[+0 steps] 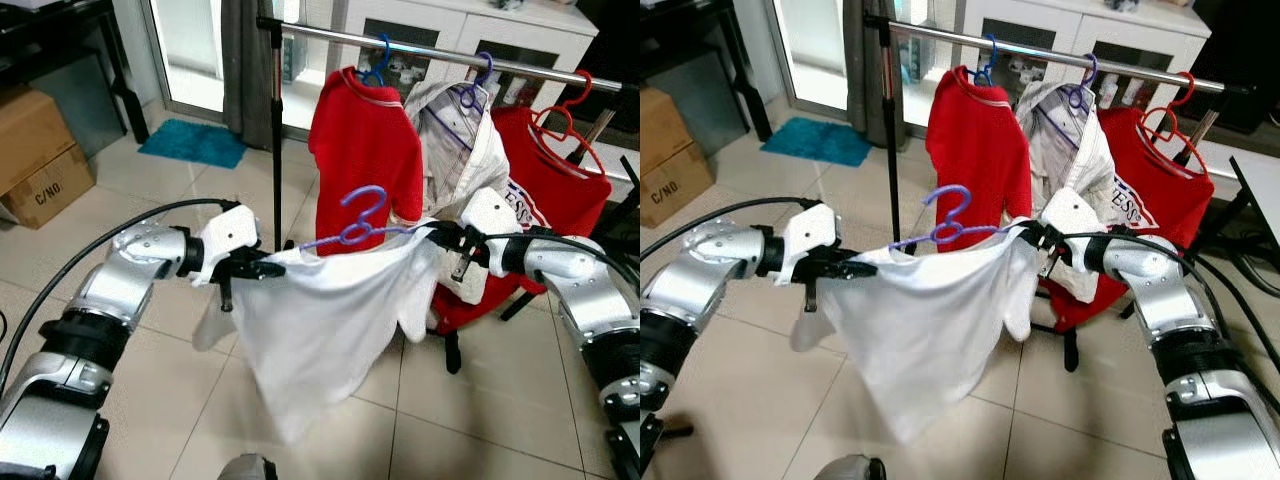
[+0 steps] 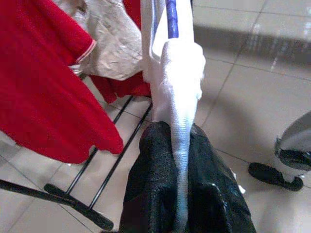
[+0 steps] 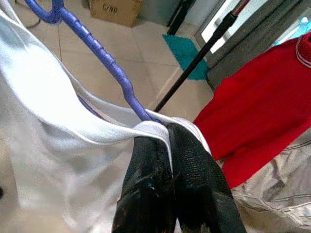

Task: Hang hanger

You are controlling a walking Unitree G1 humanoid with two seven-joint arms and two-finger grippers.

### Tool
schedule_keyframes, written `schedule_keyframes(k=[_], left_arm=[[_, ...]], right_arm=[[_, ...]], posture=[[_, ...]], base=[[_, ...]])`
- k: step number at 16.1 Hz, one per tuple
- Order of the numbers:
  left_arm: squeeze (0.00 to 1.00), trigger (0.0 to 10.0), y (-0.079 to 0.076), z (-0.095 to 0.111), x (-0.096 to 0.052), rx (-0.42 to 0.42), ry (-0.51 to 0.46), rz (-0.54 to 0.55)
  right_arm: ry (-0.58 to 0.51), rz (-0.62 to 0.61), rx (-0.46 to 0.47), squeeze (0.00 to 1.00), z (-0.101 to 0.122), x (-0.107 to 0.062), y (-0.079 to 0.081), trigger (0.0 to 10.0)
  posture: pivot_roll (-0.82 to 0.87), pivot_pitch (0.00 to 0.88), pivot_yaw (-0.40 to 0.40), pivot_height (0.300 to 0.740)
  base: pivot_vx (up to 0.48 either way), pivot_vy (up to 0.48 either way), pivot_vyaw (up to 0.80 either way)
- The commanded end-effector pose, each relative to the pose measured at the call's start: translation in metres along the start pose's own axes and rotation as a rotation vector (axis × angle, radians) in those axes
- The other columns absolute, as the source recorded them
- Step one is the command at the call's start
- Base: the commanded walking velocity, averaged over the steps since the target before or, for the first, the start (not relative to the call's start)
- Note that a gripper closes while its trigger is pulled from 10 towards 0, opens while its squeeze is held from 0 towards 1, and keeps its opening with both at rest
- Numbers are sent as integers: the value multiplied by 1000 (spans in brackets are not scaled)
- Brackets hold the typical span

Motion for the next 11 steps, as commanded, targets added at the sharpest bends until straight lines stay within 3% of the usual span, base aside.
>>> schedule_keyframes(k=[1, 3, 7, 11], left_arm=[[0, 0, -1, 4, 3, 27, 3, -28], [0, 0, -9, -10, 6, 12, 74, -82], [0, 0, -13, -17, 4, -10, 102, -111], [0, 0, -5, -16, 6, -7, 99, -58]], right_arm=[[-4, -4, -25, 0, 6, -3, -3, 0], [10, -27, -71, 0, 11, -6, -9, 0], [65, -49, -106, 0, 5, -13, -18, 0], [31, -6, -114, 0, 15, -9, -8, 0]], posture=[[-26, 0, -51, 740], [-28, 0, -47, 740], [-26, 0, -51, 740], [-22, 0, -54, 740]], base=[[0, 0, 0], [0, 0, 0], [0, 0, 0], [0, 0, 0]])
Point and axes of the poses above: a point about 5 cm out from each wrist's last joint towards the gripper, its own x axis pointing out of the wrist towards the gripper, its own z axis along the axis of the wrist's last joint, y = z × x, the point moved 5 cm from there along x, pointing out of the wrist towards the gripper, and after that the axes turned 7 degrees about x, right-handed, at the moved point
